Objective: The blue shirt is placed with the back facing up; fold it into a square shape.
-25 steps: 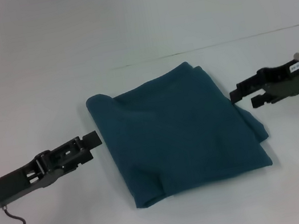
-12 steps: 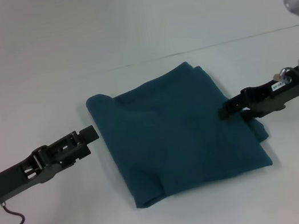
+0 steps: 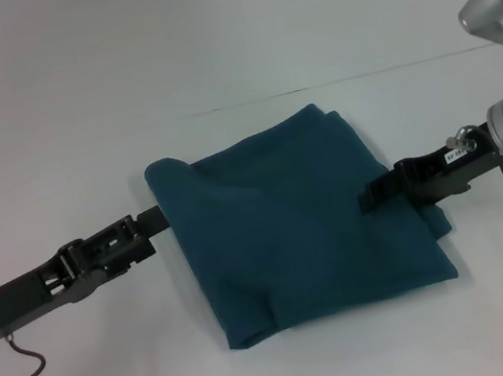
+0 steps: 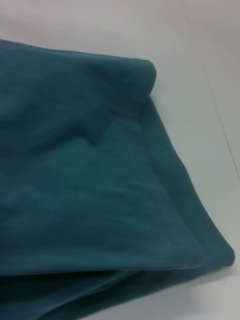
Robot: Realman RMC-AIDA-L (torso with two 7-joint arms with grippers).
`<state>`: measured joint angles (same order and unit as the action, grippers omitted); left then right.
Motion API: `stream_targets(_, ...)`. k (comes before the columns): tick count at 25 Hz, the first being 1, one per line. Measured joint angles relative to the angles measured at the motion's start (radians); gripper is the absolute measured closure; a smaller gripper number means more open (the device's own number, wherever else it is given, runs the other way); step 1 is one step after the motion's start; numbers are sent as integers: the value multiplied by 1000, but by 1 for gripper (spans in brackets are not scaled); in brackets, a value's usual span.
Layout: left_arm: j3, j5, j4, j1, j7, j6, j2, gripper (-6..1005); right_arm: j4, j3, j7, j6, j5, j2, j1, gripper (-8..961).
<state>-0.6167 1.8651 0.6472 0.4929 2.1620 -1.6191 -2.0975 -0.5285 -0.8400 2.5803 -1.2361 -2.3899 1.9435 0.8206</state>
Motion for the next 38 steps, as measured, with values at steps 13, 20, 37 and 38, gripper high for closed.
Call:
stream_targets(13, 0, 0, -3, 7, -5, 16, -4, 49, 0, -13, -13, 49, -1, 22, -7, 371)
stream_targets(20, 0, 0, -3, 6, -5, 19, -6, 48, 22, -31, -22, 100, -2, 49, 10, 376)
stream_targets(37, -3, 0, -3, 9, -5, 30, -6, 48, -6, -33, -32, 94, 28, 66, 15, 390)
stream_targets(38, -3, 0, -3, 9, -5, 30, -6, 48, -6, -33, -30, 95, 27, 65, 16, 431)
